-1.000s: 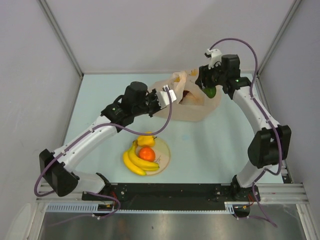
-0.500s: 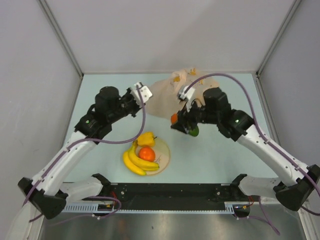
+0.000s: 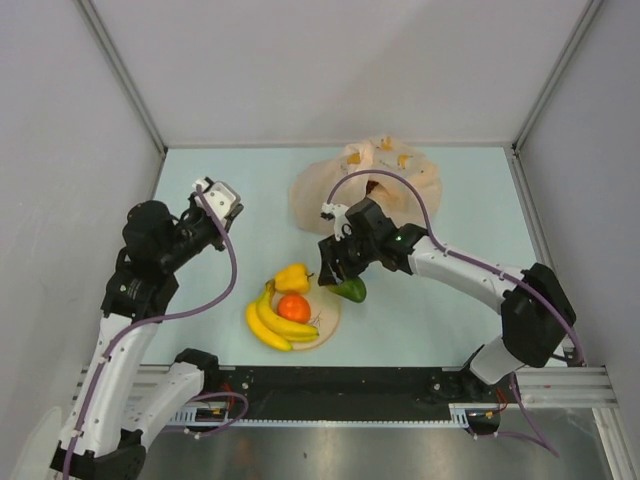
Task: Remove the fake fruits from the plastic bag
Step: Place the fake fruit on the plate, then adjust the plastic bag at the center of the board.
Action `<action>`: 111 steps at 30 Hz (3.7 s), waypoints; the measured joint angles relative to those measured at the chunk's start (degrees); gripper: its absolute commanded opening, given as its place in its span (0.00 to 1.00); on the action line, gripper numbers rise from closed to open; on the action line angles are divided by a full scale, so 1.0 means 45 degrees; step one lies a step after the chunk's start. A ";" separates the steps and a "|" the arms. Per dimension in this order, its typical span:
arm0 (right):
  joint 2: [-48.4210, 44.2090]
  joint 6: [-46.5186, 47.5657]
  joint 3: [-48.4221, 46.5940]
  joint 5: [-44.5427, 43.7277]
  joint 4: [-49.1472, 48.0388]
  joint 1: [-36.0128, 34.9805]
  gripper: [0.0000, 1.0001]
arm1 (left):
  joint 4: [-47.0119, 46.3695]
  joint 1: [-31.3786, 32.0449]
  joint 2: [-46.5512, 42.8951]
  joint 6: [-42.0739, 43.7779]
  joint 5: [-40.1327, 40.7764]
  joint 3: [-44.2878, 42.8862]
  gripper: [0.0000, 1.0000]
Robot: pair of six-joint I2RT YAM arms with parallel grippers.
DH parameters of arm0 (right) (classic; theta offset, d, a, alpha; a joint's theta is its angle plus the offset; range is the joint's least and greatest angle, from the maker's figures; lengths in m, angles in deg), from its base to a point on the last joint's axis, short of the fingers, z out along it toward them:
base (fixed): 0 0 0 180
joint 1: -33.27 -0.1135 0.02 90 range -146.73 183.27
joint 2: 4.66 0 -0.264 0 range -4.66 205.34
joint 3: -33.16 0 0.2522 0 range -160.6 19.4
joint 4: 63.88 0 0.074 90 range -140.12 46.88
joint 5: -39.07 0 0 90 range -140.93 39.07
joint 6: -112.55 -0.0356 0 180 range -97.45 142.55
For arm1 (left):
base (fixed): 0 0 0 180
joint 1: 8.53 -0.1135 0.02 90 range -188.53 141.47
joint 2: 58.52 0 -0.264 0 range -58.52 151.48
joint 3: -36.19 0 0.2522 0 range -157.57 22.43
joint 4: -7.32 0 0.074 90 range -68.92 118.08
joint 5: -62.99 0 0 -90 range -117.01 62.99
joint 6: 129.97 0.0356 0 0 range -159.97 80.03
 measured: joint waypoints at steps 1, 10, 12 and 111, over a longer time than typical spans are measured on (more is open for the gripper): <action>0.0136 -0.0330 0.0058 -0.0117 -0.0296 -0.0019 0.36 | 0.0068 -0.0180 -0.0039 -0.0092 -0.0155 0.0015 0.00; 0.1413 -0.2817 0.0957 -0.0617 -0.1967 -0.0340 0.39 | 0.0194 -0.1462 -0.0287 -0.0753 -0.1219 0.0185 0.00; 0.1515 -0.3118 0.1277 -0.0675 -0.2181 -0.0442 0.40 | 0.0180 -0.1540 -0.0311 -0.0826 -0.1331 0.0194 0.00; 0.4357 0.1962 -0.8986 -0.0733 -0.4721 1.0530 0.00 | -0.4629 0.4022 1.8355 0.1258 0.3789 -1.7622 0.00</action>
